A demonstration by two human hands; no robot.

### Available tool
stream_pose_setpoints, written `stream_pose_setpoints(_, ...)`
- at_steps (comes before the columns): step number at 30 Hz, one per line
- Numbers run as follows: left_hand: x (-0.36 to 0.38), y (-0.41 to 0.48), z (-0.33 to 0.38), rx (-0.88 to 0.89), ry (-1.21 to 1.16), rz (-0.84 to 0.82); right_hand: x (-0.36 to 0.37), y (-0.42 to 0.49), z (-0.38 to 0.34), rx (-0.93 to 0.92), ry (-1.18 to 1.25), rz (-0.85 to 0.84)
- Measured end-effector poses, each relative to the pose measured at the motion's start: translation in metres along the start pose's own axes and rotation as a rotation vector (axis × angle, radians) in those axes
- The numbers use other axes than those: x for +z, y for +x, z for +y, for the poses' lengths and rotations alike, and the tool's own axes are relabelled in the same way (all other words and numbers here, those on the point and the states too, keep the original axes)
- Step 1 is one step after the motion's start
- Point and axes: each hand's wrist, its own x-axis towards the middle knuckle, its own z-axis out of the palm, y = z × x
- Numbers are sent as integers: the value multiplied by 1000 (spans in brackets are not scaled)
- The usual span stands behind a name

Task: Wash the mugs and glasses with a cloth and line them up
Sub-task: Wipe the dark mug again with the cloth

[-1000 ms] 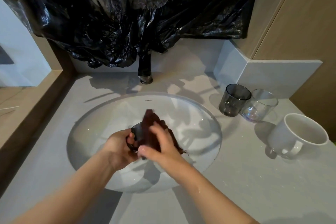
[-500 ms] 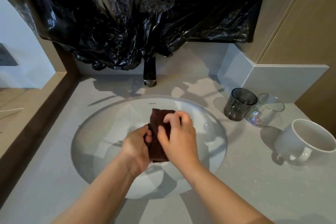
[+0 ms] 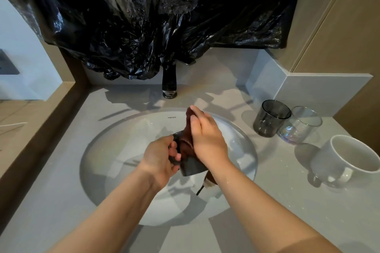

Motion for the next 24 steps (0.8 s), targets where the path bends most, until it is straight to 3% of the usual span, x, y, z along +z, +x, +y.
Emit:
stream_pose_setpoints(2,-1,2,8,12,-29,-20,7,-8,-3,-100,-180,-21)
stream_pose_setpoints(4,-4,5,14,50,-29,-5,17,-29,7,-315,-406,15)
stream_pose_setpoints(6,-6,6,12,69,5,19,18,-37,17,-383,-489,-8)
stream_pose_setpoints(9,-2,3,3,67,49,13,4,-18,8,-288,-412,-105)
stream_pose_setpoints(12,-1,1,7,66,71,-2,1,-7,-8,-200,-272,-65)
stream_pose_setpoints(17,-13,3,20,74,-30,43,13,-36,16,-517,-460,-15)
stream_pose_setpoints(20,-10,-1,9,63,5,18,3,-18,6,-384,-366,-124)
stream_pose_setpoints(22,-6,-3,9,69,29,-12,-3,-6,-8,-254,-236,-59)
stream_pose_setpoints(24,-7,-3,17,85,-3,-19,1,-11,-12,-273,-255,-27)
